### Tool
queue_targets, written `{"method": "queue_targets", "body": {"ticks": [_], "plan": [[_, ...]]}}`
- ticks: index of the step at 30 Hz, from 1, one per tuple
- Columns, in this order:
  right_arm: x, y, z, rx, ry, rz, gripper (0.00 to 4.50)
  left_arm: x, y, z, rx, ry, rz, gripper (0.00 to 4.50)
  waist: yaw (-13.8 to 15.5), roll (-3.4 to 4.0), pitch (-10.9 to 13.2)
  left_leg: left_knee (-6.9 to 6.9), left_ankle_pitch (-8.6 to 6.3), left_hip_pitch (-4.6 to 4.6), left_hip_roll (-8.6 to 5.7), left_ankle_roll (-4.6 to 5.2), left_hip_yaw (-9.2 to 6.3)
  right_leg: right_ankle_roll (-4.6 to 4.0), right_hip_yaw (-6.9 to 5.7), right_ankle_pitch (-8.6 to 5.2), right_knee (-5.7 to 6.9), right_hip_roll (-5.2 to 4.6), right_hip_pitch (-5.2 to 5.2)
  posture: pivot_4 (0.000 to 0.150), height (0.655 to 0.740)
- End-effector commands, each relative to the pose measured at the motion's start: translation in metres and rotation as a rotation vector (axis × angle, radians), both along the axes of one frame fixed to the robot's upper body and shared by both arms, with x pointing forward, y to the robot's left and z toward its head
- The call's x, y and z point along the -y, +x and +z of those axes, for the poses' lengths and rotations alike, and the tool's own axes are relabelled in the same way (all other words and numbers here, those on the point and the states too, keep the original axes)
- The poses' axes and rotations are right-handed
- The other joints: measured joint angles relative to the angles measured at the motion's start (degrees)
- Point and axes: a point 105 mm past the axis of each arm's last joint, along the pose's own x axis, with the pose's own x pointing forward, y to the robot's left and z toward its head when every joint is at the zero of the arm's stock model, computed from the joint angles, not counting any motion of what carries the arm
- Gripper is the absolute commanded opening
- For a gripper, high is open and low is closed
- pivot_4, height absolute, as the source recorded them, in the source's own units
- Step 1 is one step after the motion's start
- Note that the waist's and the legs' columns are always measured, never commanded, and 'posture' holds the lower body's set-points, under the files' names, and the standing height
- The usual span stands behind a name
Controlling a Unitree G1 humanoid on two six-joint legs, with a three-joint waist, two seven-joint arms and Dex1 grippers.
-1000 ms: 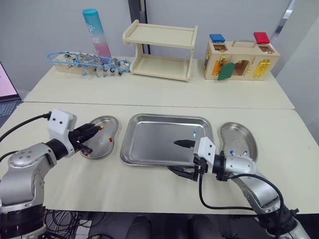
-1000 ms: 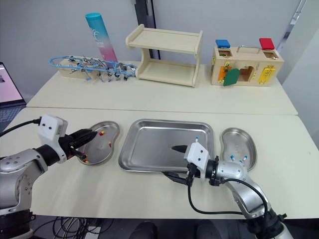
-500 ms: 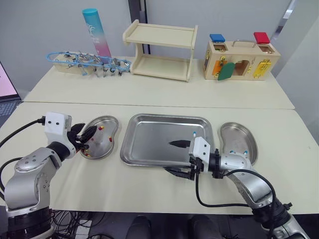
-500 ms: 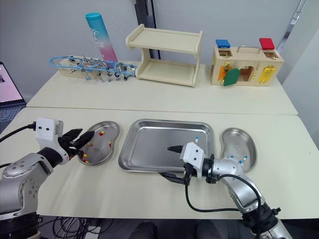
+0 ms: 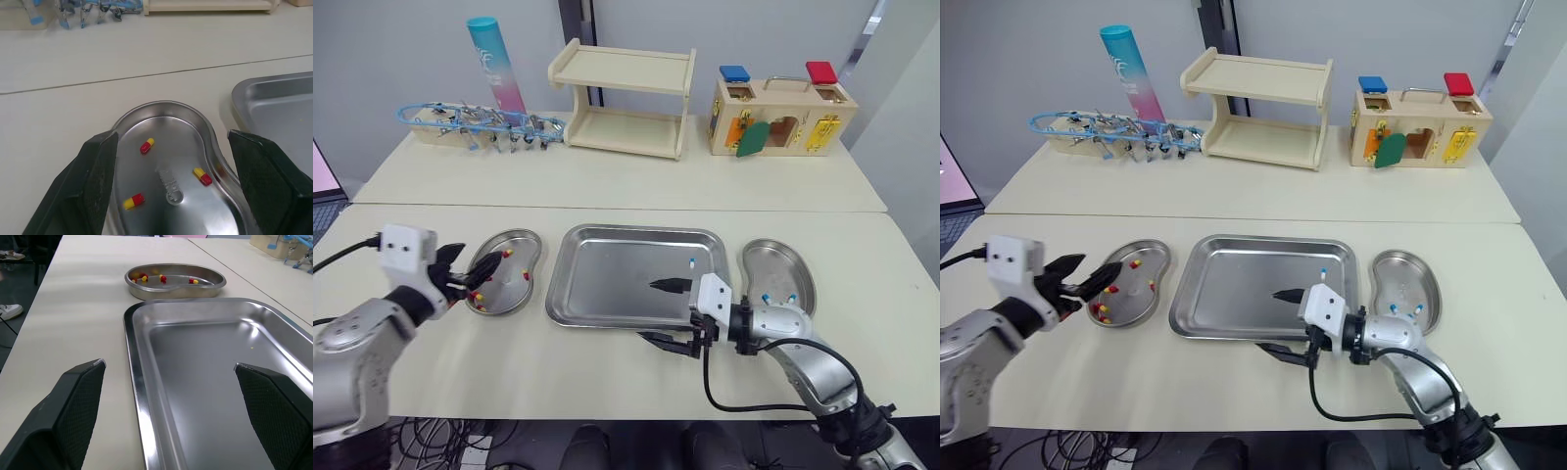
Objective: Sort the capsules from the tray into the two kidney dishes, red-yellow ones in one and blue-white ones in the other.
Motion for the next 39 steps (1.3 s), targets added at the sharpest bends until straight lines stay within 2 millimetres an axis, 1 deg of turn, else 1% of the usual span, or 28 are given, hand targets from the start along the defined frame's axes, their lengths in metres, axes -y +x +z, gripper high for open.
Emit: {"method": "queue_targets", "body": {"ticks": [1,3,4,5,6,7,8,10,12,13,16,18,20,23,26,28,31,34,37,39], "plan": [[0.019,-0.005,0.022,0.060,0.034,-0.019,4.50,-0.021,-0.022,0.013,0.028,0.053,-0.008,3.66,0.11,0.01,0.01,-0.01,0.00,-0.01,0.00,0.00,0.02,0.00,0.01,0.00,-0.02,0.00,0.00,0.150,0.7400],[0.037,-0.007,0.025,0.052,0.021,-0.054,4.50,-0.033,-0.034,0.007,-0.007,0.078,-0.012,3.66,0.24,0.01,0.01,-0.03,-0.01,0.01,0.00,0.00,0.06,0.00,0.02,0.00,-0.05,-0.02,0.01,0.150,0.7400],[0.050,-0.008,0.026,0.045,0.004,-0.082,4.50,-0.039,-0.043,0.001,-0.041,0.078,-0.025,3.66,0.26,0.01,0.02,-0.03,-0.01,0.01,0.00,0.00,0.05,0.00,0.01,0.00,-0.05,-0.02,0.01,0.150,0.7400],[0.071,-0.008,0.030,0.045,-0.023,-0.137,4.50,-0.045,-0.056,-0.011,-0.102,0.114,-0.060,3.84,0.31,0.01,0.02,-0.03,-0.01,0.01,0.00,0.00,0.07,0.00,0.02,0.00,-0.05,-0.03,0.02,0.150,0.7400],[0.085,-0.009,0.034,0.045,-0.041,-0.172,4.50,-0.048,-0.066,-0.020,-0.145,0.139,-0.089,4.02,0.31,0.00,0.03,-0.04,-0.01,-0.02,0.00,0.00,0.10,-0.01,0.03,-0.01,-0.09,-0.03,0.01,0.150,0.7400],[0.104,-0.009,0.036,0.045,-0.074,-0.228,4.50,-0.055,-0.075,-0.029,-0.183,0.138,-0.091,4.19,0.32,0.01,0.03,-0.06,-0.02,-0.02,-0.01,-0.01,0.13,-0.01,0.04,-0.01,-0.14,-0.05,0.01,0.150,0.7400],[0.129,-0.010,0.033,0.036,-0.129,-0.289,4.50,-0.063,-0.083,-0.037,-0.209,0.135,-0.071,4.46,0.44,0.03,0.04,-0.08,-0.03,-0.01,-0.03,-0.02,0.19,-0.01,0.07,-0.01,-0.16,-0.09,0.01,0.150,0.7400],[0.171,-0.016,0.027,0.018,-0.239,-0.367,4.50,-0.077,-0.093,-0.050,-0.237,0.117,-0.026,4.46,0.78,-0.02,0.04,-0.08,-0.03,-0.01,-0.05,-0.02,0.19,-0.02,0.03,-0.02,-0.16,-0.11,0.03,0.150,0.7400],[0.207,-0.020,0.027,0.006,-0.310,-0.444,4.50,-0.087,-0.102,-0.058,-0.257,0.116,0.009,4.46,0.76,-0.07,0.02,-0.08,-0.04,0.03,-0.05,-0.01,0.16,-0.03,0.00,-0.03,-0.16,-0.10,0.06,0.150,0.7400],[0.218,-0.021,0.027,0.003,-0.328,-0.463,4.50,-0.089,-0.104,-0.060,-0.260,0.117,0.018,4.46,0.65,-0.07,0.02,-0.07,-0.03,0.03,-0.05,-0.01,0.16,-0.03,0.00,-0.03,-0.15,-0.10,0.08,0.150,0.7400],[0.264,-0.030,0.023,-0.049,-0.439,-0.526,4.50,-0.096,-0.112,-0.066,-0.276,0.112,0.043,4.46,0.29,-0.07,0.02,-0.06,-0.03,0.07,-0.03,-0.01,0.20,-0.03,0.05,-0.03,-0.14,-0.09,0.08,0.150,0.7400],[0.286,-0.036,0.018,-0.087,-0.492,-0.549,4.50,-0.098,-0.117,-0.072,-0.295,0.118,0.038,4.46,0.23,-0.07,0.02,-0.07,-0.03,0.09,-0.03,-0.01,0.26,-0.03,0.10,-0.04,-0.14,-0.10,0.08,0.150,0.7400],[0.297,-0.037,0.015,-0.101,-0.524,-0.556,4.50,-0.096,-0.118,-0.074,-0.295,0.118,0.028,4.46,0.07,-0.07,0.02,-0.07,-0.03,0.09,-0.03,-0.01,0.29,-0.03,0.12,-0.04,-0.14,-0.09,0.06,0.150,0.7400],[0.304,-0.037,0.014,-0.107,-0.529,-0.563,4.50,-0.091,-0.117,-0.073,-0.283,0.117,0.003,4.46,-0.12,-0.05,0.03,-0.08,-0.03,0.10,-0.01,-0.01,0.28,-0.03,0.12,-0.04,-0.13,-0.08,0.07,0.150,0.7400],[0.303,-0.034,0.013,-0.105,-0.526,-0.555,4.50,-0.076,-0.115,-0.070,-0.283,0.128,-0.086,4.46,-0.30,-0.05,0.03,-0.07,-0.03,0.10,-0.02,-0.01,0.30,-0.02,0.16,-0.04,-0.12,-0.08,0.08,0.150,0.7400],[0.302,-0.033,0.012,-0.103,-0.526,-0.550,4.50,-0.062,-0.115,-0.069,-0.287,0.130,-0.163,4.46,-0.30,-0.05,0.03,-0.07,-0.03,0.10,-0.01,-0.01,0.30,-0.02,0.16,-0.04,-0.12,-0.08,0.09,0.150,0.7400],[0.302,-0.032,0.011,-0.101,-0.530,-0.546,4.50,-0.018,-0.110,-0.063,-0.263,0.074,-0.339,4.46,-0.26,-0.02,0.04,-0.06,-0.03,0.08,-0.02,-0.01,0.32,-0.02,0.18,-0.03,-0.13,-0.10,0.09,0.150,0.7400],[0.302,-0.032,0.009,-0.097,-0.531,-0.544,4.50,0.020,-0.105,-0.061,-0.232,0.012,-0.457,4.46,0.11,0.01,0.05,-0.04,-0.03,0.09,-0.03,-0.02,0.33,0.00,0.19,-0.02,-0.15,-0.12,0.13,0.150,0.7400],[0.298,-0.035,0.006,-0.103,-0.529,-0.533,4.50,0.060,-0.106,-0.060,-0.143,-0.021,-0.632,4.46,0.19,0.04,0.04,-0.04,-0.03,0.09,-0.03,-0.01,0.32,0.00,0.19,-0.02,-0.14,-0.10,0.13,0.150,0.7400],[0.296,-0.037,0.005,-0.104,-0.528,-0.525,4.50,0.079,-0.105,-0.058,-0.086,-0.042,-0.704,4.46,0.25,0.04,0.04,-0.03,-0.03,0.09,-0.03,-0.01,0.34,0.00,0.20,-0.02,-0.15,-0.10,0.13,0.150,0.7400]]}}
